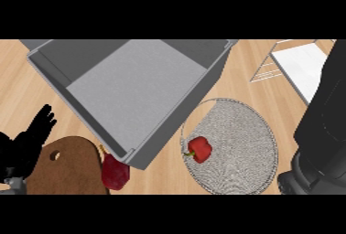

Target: Pick the tomato from the placemat and place it in the tiered shelf

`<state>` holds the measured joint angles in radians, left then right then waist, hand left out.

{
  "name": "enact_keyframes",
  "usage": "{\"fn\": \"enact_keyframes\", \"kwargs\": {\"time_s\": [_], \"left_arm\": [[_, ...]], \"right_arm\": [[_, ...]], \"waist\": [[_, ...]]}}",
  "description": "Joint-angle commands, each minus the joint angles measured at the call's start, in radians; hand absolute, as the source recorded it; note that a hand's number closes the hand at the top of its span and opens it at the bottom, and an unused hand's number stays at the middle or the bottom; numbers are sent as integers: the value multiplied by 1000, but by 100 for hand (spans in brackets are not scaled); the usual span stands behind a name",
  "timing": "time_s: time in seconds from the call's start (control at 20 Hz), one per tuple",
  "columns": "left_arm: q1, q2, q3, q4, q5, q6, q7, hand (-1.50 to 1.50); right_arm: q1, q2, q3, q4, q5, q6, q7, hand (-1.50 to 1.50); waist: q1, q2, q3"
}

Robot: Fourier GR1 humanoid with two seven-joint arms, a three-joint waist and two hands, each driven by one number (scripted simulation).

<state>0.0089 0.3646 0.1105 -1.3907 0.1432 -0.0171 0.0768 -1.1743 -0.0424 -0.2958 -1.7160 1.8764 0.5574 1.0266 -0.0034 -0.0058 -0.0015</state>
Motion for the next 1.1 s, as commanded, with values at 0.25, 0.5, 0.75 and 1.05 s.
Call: {"fn": "enact_keyframes", "kwargs": {"time_s": [0.25,0.5,0.75,1.05], "left_arm": [[30,22,33,-14,20,-44,-11,0],[-35,-21,-3,-42,-17,14,63,0],[61,-55,-23,-118,-37,19,40,0],[-18,-28,29,-25,-10,-9,47,0]], "right_arm": [[2,-84,-120,20,50,123,29,150],[71,-141,-218,16,-6,31,-38,150],[146,-126,-256,4,-54,-65,-19,150],[234,-183,-361,-18,-90,-141,-25,-150]], "waist": [[6,3,1],[3,5,2],[14,5,2],[1,6,2]]}}
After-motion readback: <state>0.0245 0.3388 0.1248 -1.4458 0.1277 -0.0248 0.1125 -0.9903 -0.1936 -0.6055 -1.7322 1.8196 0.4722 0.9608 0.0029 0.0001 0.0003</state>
